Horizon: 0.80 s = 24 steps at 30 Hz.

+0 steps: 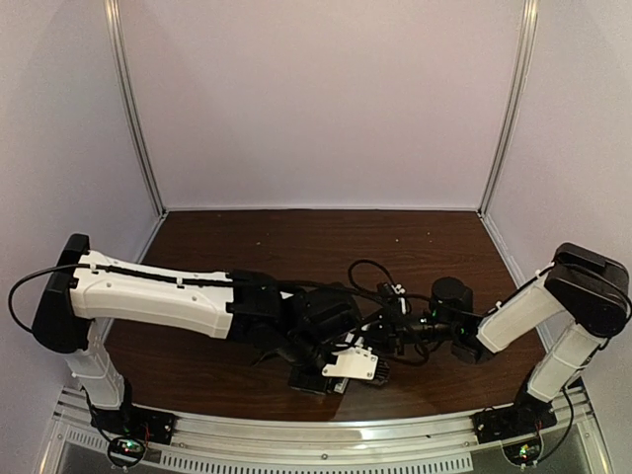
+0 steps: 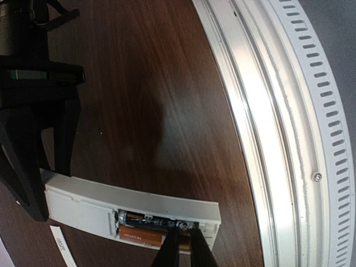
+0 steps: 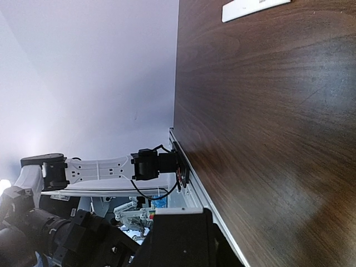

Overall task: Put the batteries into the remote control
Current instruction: Load the battery into the battery compartment.

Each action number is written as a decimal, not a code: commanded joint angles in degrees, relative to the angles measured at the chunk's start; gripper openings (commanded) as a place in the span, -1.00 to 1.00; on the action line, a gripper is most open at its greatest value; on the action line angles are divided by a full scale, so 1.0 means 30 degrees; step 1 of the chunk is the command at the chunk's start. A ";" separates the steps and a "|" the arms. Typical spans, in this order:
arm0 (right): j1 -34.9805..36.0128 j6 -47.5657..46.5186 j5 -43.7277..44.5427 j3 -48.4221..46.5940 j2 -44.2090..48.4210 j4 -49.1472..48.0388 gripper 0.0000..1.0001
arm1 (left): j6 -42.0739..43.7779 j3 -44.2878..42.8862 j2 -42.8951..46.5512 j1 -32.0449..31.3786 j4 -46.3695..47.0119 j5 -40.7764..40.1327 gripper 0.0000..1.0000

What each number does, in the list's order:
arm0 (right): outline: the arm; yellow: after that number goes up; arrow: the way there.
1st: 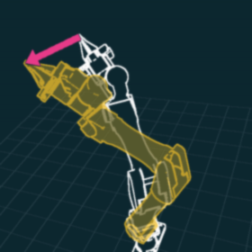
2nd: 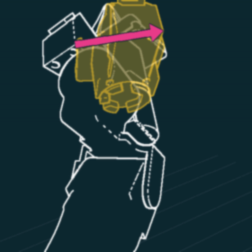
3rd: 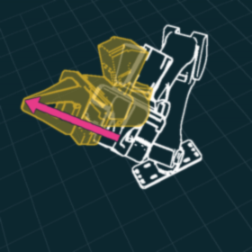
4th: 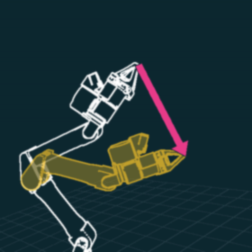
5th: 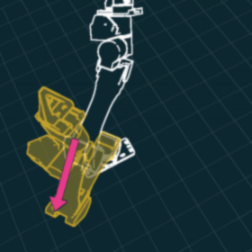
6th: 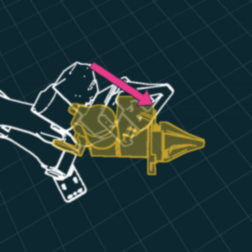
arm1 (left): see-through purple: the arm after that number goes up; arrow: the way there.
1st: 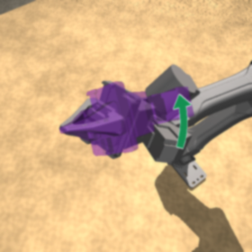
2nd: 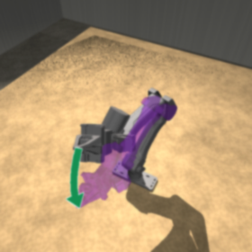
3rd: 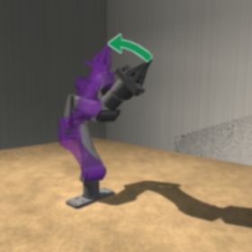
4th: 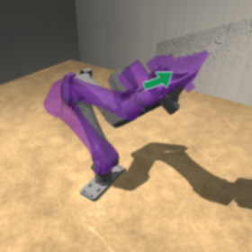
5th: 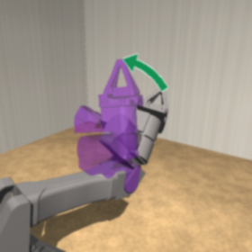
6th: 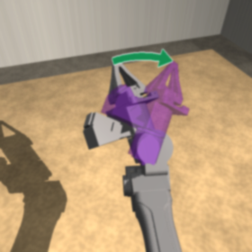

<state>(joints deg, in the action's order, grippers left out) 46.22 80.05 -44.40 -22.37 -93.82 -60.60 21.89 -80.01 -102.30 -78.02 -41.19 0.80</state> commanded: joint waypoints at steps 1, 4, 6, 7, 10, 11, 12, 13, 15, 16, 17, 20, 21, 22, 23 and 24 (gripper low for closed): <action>0.0507 0.2278 -0.2089 -0.1783 0.2313 -0.3966 -1.00 | -0.0115 -0.0047 -0.2137 -0.0224 -0.1279 -0.3830 -0.83; 0.0556 0.2189 -0.2043 -0.1891 0.2617 -0.3551 -1.00 | -0.0104 -0.0234 -0.2624 -0.0531 -0.1749 -0.4347 -0.85; 0.0612 0.1943 -0.2001 -0.1948 0.2879 -0.2940 -1.00 | -0.0119 -0.0295 -0.2781 -0.0605 -0.1933 -0.4627 -0.86; 0.0644 0.1786 -0.1988 -0.2013 0.2976 -0.2666 -1.00 | -0.0159 -0.0351 -0.2824 -0.0619 -0.1998 -0.4708 -0.86; 0.0679 0.1556 -0.1979 -0.2124 0.3194 -0.2174 -1.00 | -0.0196 -0.0472 -0.2870 -0.0624 -0.2096 -0.4828 -0.81; 0.0704 0.1434 -0.2011 -0.2182 0.3224 -0.1922 -1.00 | -0.0246 -0.0513 -0.2850 -0.0610 -0.2157 -0.4949 -0.80; 0.0707 0.1195 -0.1978 -0.2229 0.3323 -0.1634 -1.00 | -0.0292 -0.0543 -0.2829 -0.0616 -0.2223 -0.5066 -0.78; 0.0708 0.0800 -0.1971 -0.2279 0.3397 -0.1203 -1.00 | -0.0368 -0.0532 -0.2728 -0.0624 -0.2195 -0.5081 -0.76; 0.0680 0.0255 -0.1970 -0.2377 0.3646 -0.0437 -1.00 | -0.0413 -0.0287 -0.2364 -0.0620 -0.1951 -0.5069 -0.74; 0.0679 0.0106 -0.2006 -0.2367 0.3756 -0.0171 -1.00 | -0.0474 -0.0094 -0.2084 -0.0624 -0.1747 -0.5147 -0.73; 0.0668 -0.0102 -0.2011 -0.2406 0.3869 0.0101 -1.00 | -0.0537 0.0121 -0.1785 -0.0599 -0.1557 -0.5227 -0.68; 0.0579 -0.1050 -0.2017 -0.2549 0.4323 0.1389 -1.00 | -0.0902 0.0702 -0.0723 -0.0590 -0.0920 -0.5448 -0.57; 0.0534 -0.1368 -0.1975 -0.2620 0.4467 0.1885 -1.00 | -0.1008 0.0909 -0.0092 -0.0533 -0.0644 -0.5425 -0.52; 0.0470 -0.1693 -0.1962 -0.2647 0.4628 0.2302 -1.00 | -0.1175 0.1150 0.0434 -0.0500 -0.0273 -0.5499 -0.47; 0.0359 -0.1935 -0.1932 -0.2661 0.4762 0.2651 -1.00 | -0.1309 0.1443 0.0943 -0.0485 0.0096 -0.5494 -0.43; 0.0228 -0.2105 -0.1943 -0.2662 0.4848 0.2874 -1.00 | -0.1483 0.1682 0.1516 -0.0483 0.0578 -0.5548 -0.40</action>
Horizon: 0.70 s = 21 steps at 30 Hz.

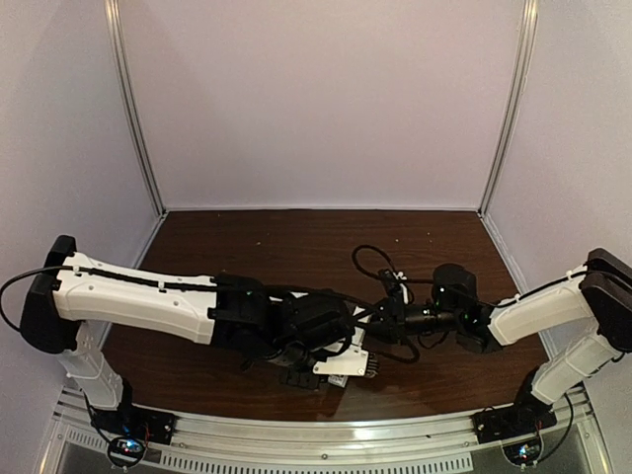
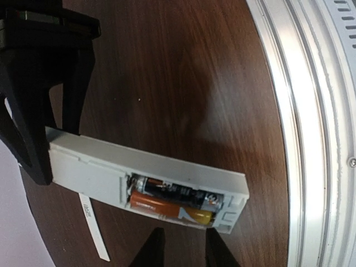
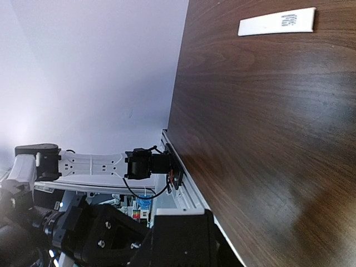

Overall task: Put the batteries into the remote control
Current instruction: Load the battery into the battery compartment, then press the battery in the battery compartment.

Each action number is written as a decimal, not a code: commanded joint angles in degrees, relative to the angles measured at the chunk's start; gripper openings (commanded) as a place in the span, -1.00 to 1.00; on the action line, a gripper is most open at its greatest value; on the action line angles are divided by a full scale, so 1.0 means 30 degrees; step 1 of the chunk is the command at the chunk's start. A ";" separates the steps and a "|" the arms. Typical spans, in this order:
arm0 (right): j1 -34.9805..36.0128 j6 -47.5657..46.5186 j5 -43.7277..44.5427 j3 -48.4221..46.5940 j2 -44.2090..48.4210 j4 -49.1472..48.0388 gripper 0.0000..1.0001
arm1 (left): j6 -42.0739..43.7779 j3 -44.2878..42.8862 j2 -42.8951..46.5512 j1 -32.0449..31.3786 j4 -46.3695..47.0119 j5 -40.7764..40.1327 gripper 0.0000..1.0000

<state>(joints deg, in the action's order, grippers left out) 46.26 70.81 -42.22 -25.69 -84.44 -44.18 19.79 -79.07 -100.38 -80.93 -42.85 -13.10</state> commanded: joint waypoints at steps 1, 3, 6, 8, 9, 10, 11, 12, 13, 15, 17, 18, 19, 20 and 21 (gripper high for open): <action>0.0080 0.0802 -0.2687 -0.1589 0.1832 -0.2364 -1.00 | -0.1128 0.1593 0.1367 0.0483 0.1671 -0.1255 -0.33; -0.0173 0.0561 -0.2686 -0.1568 0.1964 -0.1992 -1.00 | -0.1815 0.1902 0.2287 0.0492 0.3051 -0.1350 -0.24; -0.0331 0.0274 -0.2714 -0.1749 0.2040 -0.1624 -1.00 | -0.2914 0.2682 0.3700 0.0498 0.5210 -0.1228 -0.10; -0.0347 -0.0016 -0.2742 -0.1884 0.2083 -0.1228 -1.00 | -0.3639 0.3281 0.4801 0.0530 0.6666 -0.1286 -0.02; -0.0360 -0.0182 -0.2711 -0.1941 0.2137 -0.1047 -1.00 | -0.3979 0.3670 0.5334 0.0584 0.7296 -0.1155 0.04; -0.0354 -0.0375 -0.2692 -0.1999 0.2258 -0.0735 -1.00 | -0.4311 0.4052 0.5971 0.0674 0.7862 -0.1058 0.10; -0.0361 -0.0678 -0.2661 -0.2058 0.2361 -0.0282 -1.00 | -0.4770 0.4540 0.6593 0.0781 0.8412 -0.1284 0.17; -0.0372 -0.1056 -0.2613 -0.2160 0.2527 0.0228 -1.00 | -0.5274 0.5055 0.7242 0.0963 0.8844 -0.1286 0.25; -0.0388 -0.1393 -0.2559 -0.2258 0.2716 0.0783 -1.00 | -0.5721 0.5646 0.8026 0.1117 0.9388 -0.1089 0.34; -0.0415 -0.1855 -0.2460 -0.2361 0.3020 0.1354 -1.00 | -0.6870 0.7114 1.0011 0.1404 1.0723 -0.0625 0.62; -0.0449 -0.2597 -0.2341 -0.2621 0.3342 0.2251 -1.00 | -0.8403 0.8604 1.1558 0.1845 1.1980 0.0367 0.93; -0.0449 -0.2984 -0.2210 -0.2791 0.3598 0.2768 -1.00 | -0.9189 0.9159 1.2125 0.2290 1.2410 0.1198 0.95; -0.0442 -0.3344 -0.2055 -0.2944 0.3802 0.3195 -1.00 | -1.0030 0.9547 1.2445 0.2785 1.2636 0.2221 0.95; -0.0448 -0.3660 -0.1945 -0.3110 0.3964 0.3659 -1.00 | -1.0835 0.9738 1.2562 0.3279 1.2723 0.2942 0.95; -0.0427 -0.3978 -0.1861 -0.3277 0.4112 0.4154 -1.00 | -1.1686 0.9777 1.2500 0.3659 1.2730 0.3699 0.95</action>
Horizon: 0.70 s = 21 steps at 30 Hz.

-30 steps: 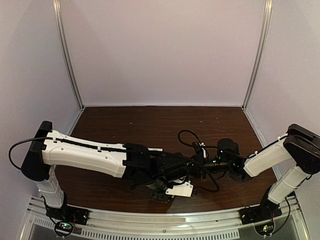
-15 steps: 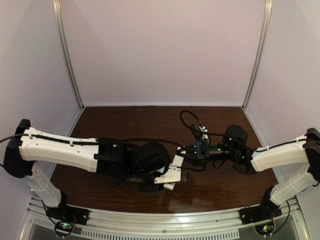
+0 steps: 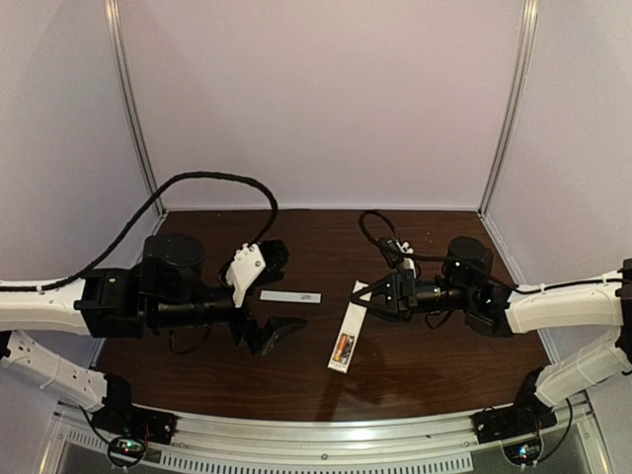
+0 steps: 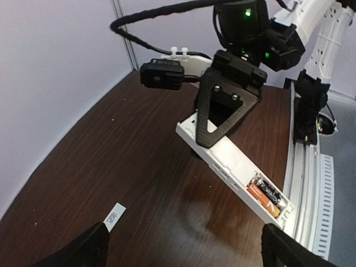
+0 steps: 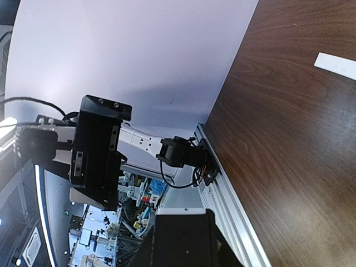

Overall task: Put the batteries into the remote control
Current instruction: Press the battery in the battery compartment.

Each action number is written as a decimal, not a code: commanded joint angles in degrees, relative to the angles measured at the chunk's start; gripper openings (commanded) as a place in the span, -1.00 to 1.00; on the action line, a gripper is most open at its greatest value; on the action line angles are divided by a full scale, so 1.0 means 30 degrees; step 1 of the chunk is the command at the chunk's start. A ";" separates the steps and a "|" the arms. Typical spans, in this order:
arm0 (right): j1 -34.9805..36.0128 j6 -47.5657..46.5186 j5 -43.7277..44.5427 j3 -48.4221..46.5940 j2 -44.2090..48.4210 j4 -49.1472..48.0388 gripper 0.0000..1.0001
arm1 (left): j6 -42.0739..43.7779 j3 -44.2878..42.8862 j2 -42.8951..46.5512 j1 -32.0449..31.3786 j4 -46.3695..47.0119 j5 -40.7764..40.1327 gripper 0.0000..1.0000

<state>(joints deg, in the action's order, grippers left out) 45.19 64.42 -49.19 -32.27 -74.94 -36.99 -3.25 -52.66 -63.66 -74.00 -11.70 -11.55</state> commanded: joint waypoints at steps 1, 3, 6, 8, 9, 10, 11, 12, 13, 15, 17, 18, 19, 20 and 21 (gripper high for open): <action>-0.0042 -0.2051 0.0562 -0.1224 0.1075 0.1967 -1.00 | -0.4608 0.0922 0.0058 0.1719 0.2363 0.4280 0.95; -0.0026 -0.2379 0.0688 -0.1394 0.1236 0.2339 -1.00 | -0.5534 0.0622 -0.0746 0.2033 0.2637 0.6412 0.90; -0.0033 -0.2586 0.0744 -0.1553 0.1291 0.2451 -1.00 | -0.6784 0.0063 -0.2508 0.2082 0.3594 0.9324 0.73; 0.0014 -0.2761 0.0716 -0.1672 0.1352 0.2554 -1.00 | -0.7665 -0.0166 -0.3532 0.2139 0.4229 1.0330 0.64; -0.0002 -0.2839 0.0729 -0.1746 0.1426 0.2594 -1.00 | -0.8181 -0.0298 -0.3942 0.2162 0.4440 1.0622 0.59; 0.0036 -0.2955 0.0738 -0.1821 0.1472 0.2709 -1.00 | -0.8407 -0.0464 -0.4316 0.2213 0.4518 1.0860 0.55; 0.0074 -0.3130 0.0787 -0.1963 0.1522 0.3013 -1.00 | -0.8564 -0.0686 -0.4619 0.2223 0.4532 1.1080 0.52; 0.0104 -0.3475 0.0884 -0.2097 0.1608 0.3494 -1.00 | -0.8671 -0.0835 -0.4858 0.2257 0.4628 1.1287 0.50; 0.0152 -0.3730 0.1006 -0.2176 0.1711 0.3822 -1.00 | -0.8802 -0.0930 -0.5016 0.2283 0.4761 1.1368 0.47; 0.0220 -0.3922 0.1101 -0.2243 0.1853 0.4053 -1.00 | -0.9050 -0.0989 -0.5376 0.2316 0.5157 1.1767 0.43; 0.0202 -0.3956 0.1103 -0.2250 0.1907 0.4098 -1.00 | -0.9310 -0.1066 -0.5734 0.2353 0.5354 1.1961 0.38; 0.0241 -0.3940 0.1103 -0.2251 0.1906 0.4047 -1.00 | -0.9405 -0.1080 -0.5917 0.2365 0.5482 1.2049 0.33; 0.0246 -0.3953 0.1103 -0.2251 0.1920 0.4066 -1.00 | -0.9487 -0.1093 -0.6042 0.2370 0.5604 1.2159 0.28; 0.0232 -0.3951 0.1103 -0.2265 0.1950 0.4065 -1.00 | -0.9556 -0.1128 -0.6186 0.2407 0.5638 1.2158 0.23; 0.0252 -0.3932 0.1129 -0.2251 0.1992 0.4065 -1.00 | -0.9641 -0.1189 -0.6281 0.2441 0.5602 1.2118 0.16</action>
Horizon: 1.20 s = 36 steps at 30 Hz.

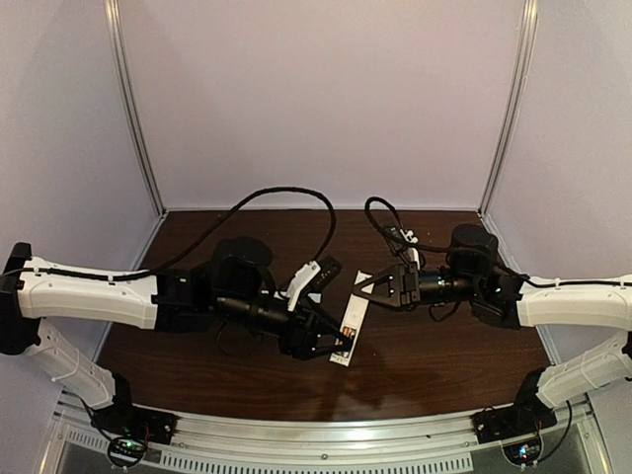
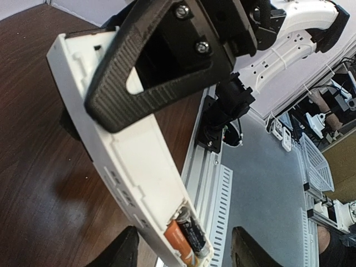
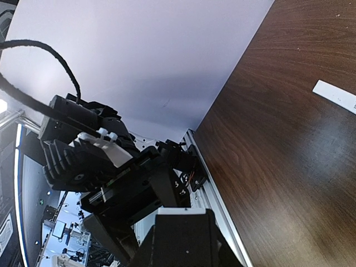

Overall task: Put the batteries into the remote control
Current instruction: Press the battery in the battery compartment.

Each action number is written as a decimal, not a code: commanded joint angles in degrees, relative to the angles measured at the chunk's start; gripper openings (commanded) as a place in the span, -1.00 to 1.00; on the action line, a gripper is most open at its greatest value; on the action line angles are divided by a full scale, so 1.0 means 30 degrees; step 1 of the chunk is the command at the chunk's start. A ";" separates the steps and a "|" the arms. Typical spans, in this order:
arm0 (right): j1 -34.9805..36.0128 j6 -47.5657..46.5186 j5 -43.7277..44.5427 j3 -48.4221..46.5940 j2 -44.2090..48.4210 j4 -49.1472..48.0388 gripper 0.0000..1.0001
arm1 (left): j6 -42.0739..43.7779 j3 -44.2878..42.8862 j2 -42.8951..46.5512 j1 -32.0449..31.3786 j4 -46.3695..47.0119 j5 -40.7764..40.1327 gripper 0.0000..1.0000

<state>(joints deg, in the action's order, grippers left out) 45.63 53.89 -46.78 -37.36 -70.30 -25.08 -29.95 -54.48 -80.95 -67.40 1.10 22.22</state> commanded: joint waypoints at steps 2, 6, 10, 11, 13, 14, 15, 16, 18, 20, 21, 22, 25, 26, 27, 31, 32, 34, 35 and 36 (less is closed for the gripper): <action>0.0104 -0.0420 0.0302 -0.0582 0.0464 0.0083 -1.00 | -0.0844 -0.0552 -0.0608 0.0366 0.1385 0.0862 0.11; 0.0111 -0.0402 0.0382 -0.0626 0.0539 0.0130 -1.00 | -0.0899 -0.0704 -0.0876 0.0550 0.0950 0.0538 0.04; 0.0115 -0.0249 0.0432 -0.0569 0.0523 -0.0078 -1.00 | -0.0683 -0.1083 -0.1329 0.0551 0.0367 0.0530 0.11; 0.0117 -0.0240 0.0468 -0.0540 0.0509 -0.0110 -1.00 | -0.0658 -0.1066 -0.1378 0.0566 0.0387 0.0584 0.15; 0.0116 -0.0152 0.0478 -0.0448 0.0542 -0.0262 -1.00 | -0.0654 -0.1110 -0.1546 0.0566 0.0225 0.0502 0.18; 0.0128 -0.0110 0.0478 -0.0446 0.0537 -0.0280 -1.00 | -0.0643 -0.1102 -0.1625 0.0553 0.0168 0.0478 0.15; 0.0115 -0.0120 0.0478 -0.0436 0.0540 -0.0304 -1.00 | -0.0649 -0.1043 -0.1664 0.0559 0.0197 0.0453 0.05; 0.0128 -0.0106 0.0467 -0.0396 0.0566 -0.0329 -1.00 | -0.0650 -0.1006 -0.1680 0.0559 0.0215 0.0447 -0.02; 0.0120 -0.0006 0.0421 -0.0376 0.0596 -0.0462 -1.00 | -0.0588 -0.0950 -0.1777 0.0579 0.0218 0.0556 -0.14; 0.0118 0.0119 0.0363 -0.0326 0.0651 -0.0638 -1.00 | -0.0591 -0.0845 -0.1848 0.0623 0.0261 0.0538 -0.31; 0.0121 0.0206 0.0350 -0.0298 0.0675 -0.0774 -1.00 | -0.0591 -0.0772 -0.1886 0.0677 0.0337 0.0662 -0.40; 0.0107 0.0293 0.0296 -0.0290 0.0719 -0.0897 -1.00 | -0.0617 -0.0694 -0.1902 0.0721 0.0475 0.0758 -0.48; 0.0138 0.0463 0.0273 -0.0214 0.0775 -0.1092 -1.00 | -0.0599 -0.0671 -0.1903 0.0817 0.0474 0.0847 -0.62; 0.0113 0.0468 0.0280 -0.0207 0.0786 -0.1094 -1.00 | -0.0523 -0.0740 -0.1904 0.0837 0.0421 0.0844 -0.59; 0.0110 0.0425 0.0299 -0.0202 0.0810 -0.1010 -1.00 | -0.0458 -0.0800 -0.1879 0.0829 0.0328 0.0799 -0.50; 0.0087 0.0284 0.0428 -0.0155 0.0890 -0.0726 -1.00 | -0.0312 -0.0805 -0.1567 0.0850 0.0366 0.0695 -0.01; 0.0070 0.0160 0.0486 -0.0148 0.0903 -0.0561 -1.00 | -0.0285 -0.0735 -0.1445 0.0885 0.0464 0.0749 0.06; -0.0067 -0.0112 0.0679 -0.0110 0.1006 0.0022 -1.00 | -0.0240 -0.0492 -0.1084 0.1086 0.0656 0.0848 0.18; -0.0206 -0.0138 0.0708 -0.0025 0.1068 0.0111 -1.00 | -0.0174 -0.0362 -0.0842 0.1237 0.0720 0.0866 0.24; -0.0381 -0.0134 0.0671 0.0088 0.1195 0.0144 -1.00 | -0.0056 -0.0284 -0.0589 0.1502 0.0577 0.0773 0.27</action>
<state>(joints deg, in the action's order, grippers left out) 45.54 52.97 -45.45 -37.36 -68.99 -24.36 -31.97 -56.25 -85.32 -64.49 1.69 24.88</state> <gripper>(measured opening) 0.249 0.603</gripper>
